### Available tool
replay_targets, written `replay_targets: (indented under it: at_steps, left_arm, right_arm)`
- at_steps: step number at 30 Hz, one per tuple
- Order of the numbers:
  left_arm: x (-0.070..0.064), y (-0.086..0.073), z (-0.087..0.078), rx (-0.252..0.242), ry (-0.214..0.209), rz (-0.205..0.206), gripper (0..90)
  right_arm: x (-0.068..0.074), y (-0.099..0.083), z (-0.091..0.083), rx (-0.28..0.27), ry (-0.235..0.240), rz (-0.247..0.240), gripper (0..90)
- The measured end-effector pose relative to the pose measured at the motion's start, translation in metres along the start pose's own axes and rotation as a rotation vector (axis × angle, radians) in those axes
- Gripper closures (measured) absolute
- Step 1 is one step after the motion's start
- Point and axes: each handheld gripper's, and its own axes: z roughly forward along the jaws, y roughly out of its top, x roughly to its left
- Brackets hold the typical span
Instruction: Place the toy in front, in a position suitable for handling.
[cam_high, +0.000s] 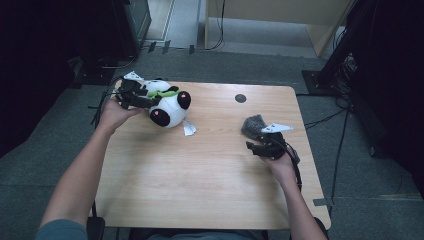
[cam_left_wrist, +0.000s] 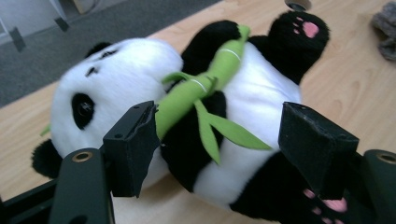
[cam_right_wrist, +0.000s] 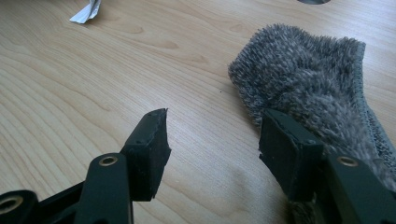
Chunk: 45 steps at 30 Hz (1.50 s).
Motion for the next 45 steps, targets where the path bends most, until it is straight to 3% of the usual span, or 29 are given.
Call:
replay_targets:
  at_steps: [7, 9, 18, 21, 27, 28, 29, 30, 32, 38, 45]
  left_arm:
    - [0.007, -0.004, 0.014, 0.017, 0.030, -0.004, 27.1]
    - [0.012, -0.004, 0.021, 0.058, 0.026, -0.022, 25.4]
    - [0.016, -0.002, 0.030, 0.027, 0.001, -0.032, 25.2]
    - [0.015, -0.004, 0.032, 0.023, 0.002, -0.018, 26.2]
    - [0.012, -0.009, 0.032, -0.009, 0.019, 0.006, 44.3]
    - [0.011, -0.009, 0.031, -0.011, 0.024, 0.001, 50.1]
    - [0.012, -0.011, 0.032, -0.016, -0.010, -0.012, 50.1]
    - [0.011, -0.011, 0.032, -0.012, -0.015, -0.031, 59.5]
    - [0.009, -0.009, 0.032, -0.012, -0.016, -0.058, 64.5]
    - [0.008, -0.008, 0.029, -0.016, -0.016, -0.076, 72.0]
    - [-0.006, -0.005, 0.019, -0.037, -0.004, -0.090, 75.7]
  right_arm:
    - [0.000, 0.000, 0.000, -0.001, 0.002, 0.004, 42.5]
    - [0.000, 0.000, -0.001, -0.001, 0.003, 0.005, 42.5]
    - [-0.001, 0.000, 0.000, 0.004, 0.008, 0.006, 42.7]
    - [-0.001, 0.000, 0.000, 0.001, 0.008, 0.007, 42.8]
    - [0.000, 0.001, 0.001, 0.005, 0.009, 0.004, 43.2]
    - [0.000, 0.001, 0.001, 0.005, 0.009, 0.003, 43.3]
    - [0.000, 0.001, 0.001, 0.005, 0.009, 0.003, 43.3]
    - [0.000, 0.002, 0.000, 0.003, 0.008, 0.005, 43.8]
    - [-0.001, 0.002, -0.001, -0.006, 0.008, 0.014, 44.8]
    - [-0.003, 0.002, -0.003, -0.011, 0.004, 0.025, 45.1]
    - [-0.006, 0.002, -0.006, -0.028, -0.002, 0.035, 45.5]
